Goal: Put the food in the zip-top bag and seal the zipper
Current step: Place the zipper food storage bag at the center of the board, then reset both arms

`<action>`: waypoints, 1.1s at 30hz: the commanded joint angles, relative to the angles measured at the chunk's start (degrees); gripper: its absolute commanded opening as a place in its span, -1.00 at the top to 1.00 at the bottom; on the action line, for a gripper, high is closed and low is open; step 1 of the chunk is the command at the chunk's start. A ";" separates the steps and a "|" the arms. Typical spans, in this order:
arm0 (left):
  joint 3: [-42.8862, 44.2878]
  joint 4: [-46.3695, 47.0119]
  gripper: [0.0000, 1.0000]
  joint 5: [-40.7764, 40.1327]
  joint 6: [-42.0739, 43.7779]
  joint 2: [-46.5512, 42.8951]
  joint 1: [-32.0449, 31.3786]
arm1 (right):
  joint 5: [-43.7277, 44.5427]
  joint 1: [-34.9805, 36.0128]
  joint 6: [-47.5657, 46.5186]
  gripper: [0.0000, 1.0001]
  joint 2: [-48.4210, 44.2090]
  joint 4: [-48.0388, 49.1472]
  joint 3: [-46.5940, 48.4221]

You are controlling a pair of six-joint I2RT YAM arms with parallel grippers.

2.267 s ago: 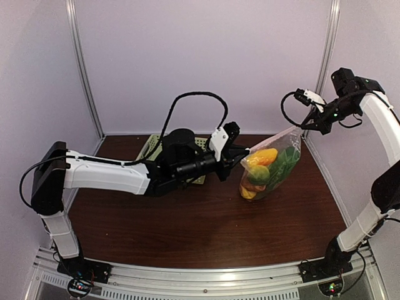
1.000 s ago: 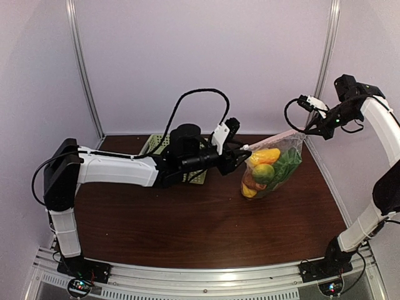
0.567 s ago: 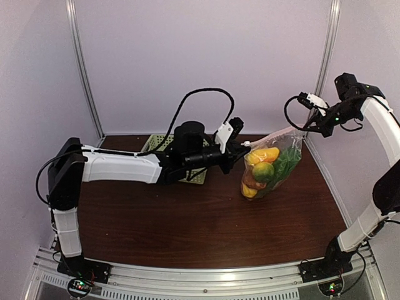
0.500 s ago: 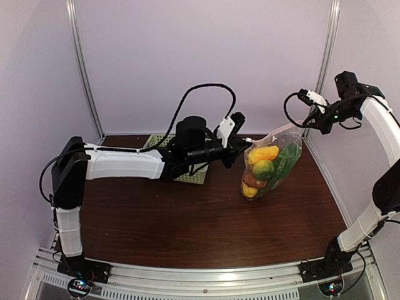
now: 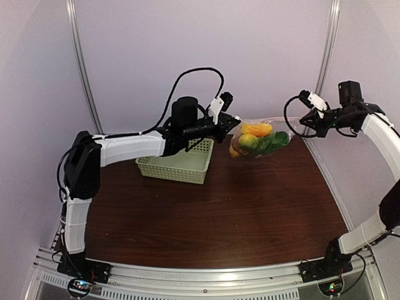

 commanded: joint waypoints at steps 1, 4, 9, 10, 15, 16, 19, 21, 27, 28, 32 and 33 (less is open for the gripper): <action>-14.41 4.36 1.00 7.86 -4.20 -5.64 -1.44 | -1.32 0.58 -9.56 1.00 -12.47 1.46 -19.99; -26.52 10.74 0.78 10.77 -7.98 -9.02 -2.37 | -2.88 1.64 -12.72 0.79 -16.19 -3.04 -29.73; -32.26 2.50 0.10 12.17 -6.43 -14.73 -3.99 | -5.27 2.26 -19.19 0.16 -17.38 -17.37 -32.90; -32.35 0.23 0.02 12.36 -5.67 -16.27 -4.09 | -6.00 2.19 -21.35 0.11 -17.47 -21.19 -31.05; -28.76 -13.91 -0.38 11.04 2.14 -23.66 -4.02 | -10.18 2.08 -21.08 -0.01 -17.81 -31.56 -19.86; -27.78 -16.69 -0.46 9.83 3.81 -24.74 -4.02 | -10.93 2.01 -18.83 -0.01 -17.74 -30.14 -18.20; -24.74 -25.21 -0.69 5.03 8.16 -27.86 -3.63 | -12.01 2.04 -6.28 -0.07 -17.85 -19.29 -15.27; -23.62 -27.71 -0.81 -0.43 8.26 -29.62 -2.93 | -10.86 2.04 4.08 -0.15 -18.12 -9.32 -15.34; -21.09 -32.21 -0.95 -28.13 3.12 -34.63 0.16 | 3.08 1.95 26.48 -0.97 -14.34 10.39 -12.41; -21.13 -32.66 -0.95 -31.06 1.66 -35.35 1.31 | 4.93 1.93 28.73 -0.99 -13.81 12.23 -11.59; -23.82 -32.44 -0.95 -35.38 -6.73 -38.54 8.14 | 14.40 1.95 36.88 -0.99 -13.80 24.83 -13.07; -25.48 -31.22 -0.95 -36.61 -7.54 -39.58 9.08 | 17.01 1.91 38.44 -0.99 -13.44 26.65 -13.82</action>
